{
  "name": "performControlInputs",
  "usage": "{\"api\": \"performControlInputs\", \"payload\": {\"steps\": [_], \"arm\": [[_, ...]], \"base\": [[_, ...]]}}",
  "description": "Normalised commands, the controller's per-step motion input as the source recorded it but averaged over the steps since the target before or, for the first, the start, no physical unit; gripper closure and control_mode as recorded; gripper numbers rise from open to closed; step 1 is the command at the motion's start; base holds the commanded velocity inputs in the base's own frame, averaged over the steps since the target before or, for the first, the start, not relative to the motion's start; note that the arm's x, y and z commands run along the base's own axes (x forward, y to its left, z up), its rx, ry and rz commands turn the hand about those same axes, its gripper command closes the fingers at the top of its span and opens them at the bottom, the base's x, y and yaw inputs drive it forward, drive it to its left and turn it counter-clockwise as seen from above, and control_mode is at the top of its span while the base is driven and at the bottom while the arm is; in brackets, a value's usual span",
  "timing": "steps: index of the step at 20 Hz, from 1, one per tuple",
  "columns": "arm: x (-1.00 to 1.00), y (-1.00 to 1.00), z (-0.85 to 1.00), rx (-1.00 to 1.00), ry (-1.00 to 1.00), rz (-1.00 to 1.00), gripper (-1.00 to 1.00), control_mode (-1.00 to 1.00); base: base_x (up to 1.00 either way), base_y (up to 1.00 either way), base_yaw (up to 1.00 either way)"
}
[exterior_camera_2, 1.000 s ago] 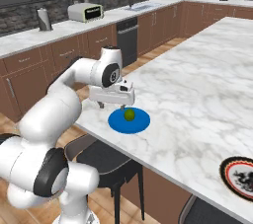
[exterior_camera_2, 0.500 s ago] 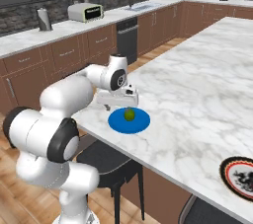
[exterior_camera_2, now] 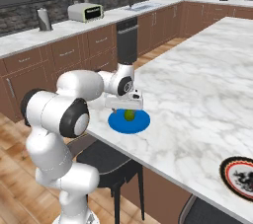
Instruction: Transport the steak and lime to the fridge. Place the steak on the rack containing meat and place the lime on the rack containing the vegetable, ensuring meats and vegetables are on different racks.
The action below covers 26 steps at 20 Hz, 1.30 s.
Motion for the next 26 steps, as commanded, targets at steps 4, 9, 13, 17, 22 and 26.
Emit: {"api": "performControlInputs", "payload": {"steps": [4,9,13,17,22,26], "arm": [[0.52,0.00,-0.40,0.01,0.00,0.01,-1.00,-1.00],[0.47,-0.01,-0.25,0.02,0.00,0.00,-1.00,-1.00],[0.37,-0.02,-0.20,0.05,0.00,0.00,-1.00,-1.00],[0.31,0.00,-0.25,0.05,0.02,0.00,-1.00,-1.00],[-0.14,0.00,-0.11,0.01,0.00,0.00,-1.00,-1.00],[-0.18,0.00,0.00,0.00,0.00,0.00,-1.00,-1.00]], "base": [[0.00,0.00,0.00],[0.00,0.00,0.00],[0.00,0.00,0.00],[0.00,0.00,0.00],[0.00,0.00,0.00],[0.00,0.00,0.00]]}}
